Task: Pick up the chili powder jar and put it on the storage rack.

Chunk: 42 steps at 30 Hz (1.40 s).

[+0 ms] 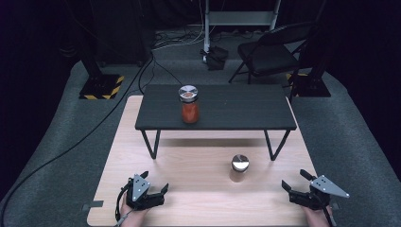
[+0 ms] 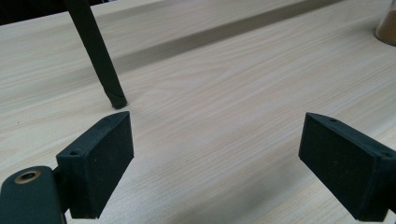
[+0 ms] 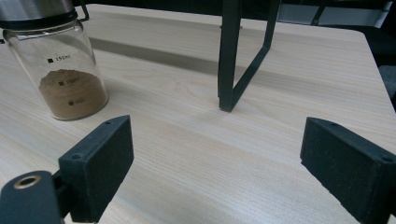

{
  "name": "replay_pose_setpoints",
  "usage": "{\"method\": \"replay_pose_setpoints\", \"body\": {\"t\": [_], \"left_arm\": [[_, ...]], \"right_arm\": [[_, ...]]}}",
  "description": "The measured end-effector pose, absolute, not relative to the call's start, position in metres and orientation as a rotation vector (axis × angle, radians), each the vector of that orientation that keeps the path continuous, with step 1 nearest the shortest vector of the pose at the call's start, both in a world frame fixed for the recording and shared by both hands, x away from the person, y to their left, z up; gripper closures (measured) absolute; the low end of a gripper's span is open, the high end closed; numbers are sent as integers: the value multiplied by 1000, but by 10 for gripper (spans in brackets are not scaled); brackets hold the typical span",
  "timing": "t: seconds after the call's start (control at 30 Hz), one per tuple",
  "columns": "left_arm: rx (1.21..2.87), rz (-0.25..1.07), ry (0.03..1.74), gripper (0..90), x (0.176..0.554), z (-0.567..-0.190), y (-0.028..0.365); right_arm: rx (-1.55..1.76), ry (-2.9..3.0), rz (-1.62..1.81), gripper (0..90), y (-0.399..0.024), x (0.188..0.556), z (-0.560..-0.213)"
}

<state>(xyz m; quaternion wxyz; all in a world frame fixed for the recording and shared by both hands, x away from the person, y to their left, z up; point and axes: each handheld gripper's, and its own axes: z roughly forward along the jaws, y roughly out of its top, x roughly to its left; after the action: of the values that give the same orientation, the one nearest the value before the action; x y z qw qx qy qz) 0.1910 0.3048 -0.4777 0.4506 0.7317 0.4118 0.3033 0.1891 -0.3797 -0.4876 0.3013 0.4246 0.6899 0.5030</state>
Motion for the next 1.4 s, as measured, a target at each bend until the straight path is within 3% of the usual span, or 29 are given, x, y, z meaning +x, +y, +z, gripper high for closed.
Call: {"method": "replay_pose_setpoints", "body": {"t": [1.4], "left_arm": [[1830,755,1031,94,192,-475,300]], "right_arm": [[1131,1829,1334,89,-379,189,-487]]}}
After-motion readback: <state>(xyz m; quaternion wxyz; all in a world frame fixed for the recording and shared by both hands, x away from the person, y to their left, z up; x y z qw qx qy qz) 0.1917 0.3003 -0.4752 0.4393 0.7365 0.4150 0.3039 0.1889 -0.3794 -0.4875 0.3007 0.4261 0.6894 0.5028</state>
